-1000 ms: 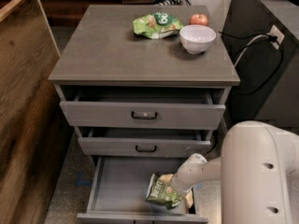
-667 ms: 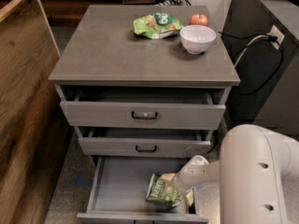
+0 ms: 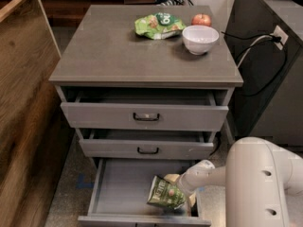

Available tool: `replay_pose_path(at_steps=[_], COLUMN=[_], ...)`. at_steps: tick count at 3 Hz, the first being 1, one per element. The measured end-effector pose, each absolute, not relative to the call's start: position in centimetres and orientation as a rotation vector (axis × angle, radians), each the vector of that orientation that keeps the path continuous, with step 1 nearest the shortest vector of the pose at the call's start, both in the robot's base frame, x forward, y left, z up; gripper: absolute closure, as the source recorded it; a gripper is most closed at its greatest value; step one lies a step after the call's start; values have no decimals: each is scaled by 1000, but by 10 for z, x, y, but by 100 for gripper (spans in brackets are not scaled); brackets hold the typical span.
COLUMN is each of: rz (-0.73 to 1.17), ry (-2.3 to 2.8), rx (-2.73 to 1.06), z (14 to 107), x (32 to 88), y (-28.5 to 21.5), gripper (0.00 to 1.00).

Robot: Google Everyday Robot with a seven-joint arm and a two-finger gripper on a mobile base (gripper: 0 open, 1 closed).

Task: Pick green jalapeno chip bag from bottom drawer and place on counter

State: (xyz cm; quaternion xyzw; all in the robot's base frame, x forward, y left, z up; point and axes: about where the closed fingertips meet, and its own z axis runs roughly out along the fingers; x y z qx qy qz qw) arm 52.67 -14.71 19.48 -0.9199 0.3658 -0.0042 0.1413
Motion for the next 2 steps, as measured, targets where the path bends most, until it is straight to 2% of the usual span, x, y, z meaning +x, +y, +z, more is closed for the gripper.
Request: replay_pose_path(at_steps=[2], rz=[66], ry=[1053], rx=[-2597], z=[166], x=[543], y=[-137], gripper=[0])
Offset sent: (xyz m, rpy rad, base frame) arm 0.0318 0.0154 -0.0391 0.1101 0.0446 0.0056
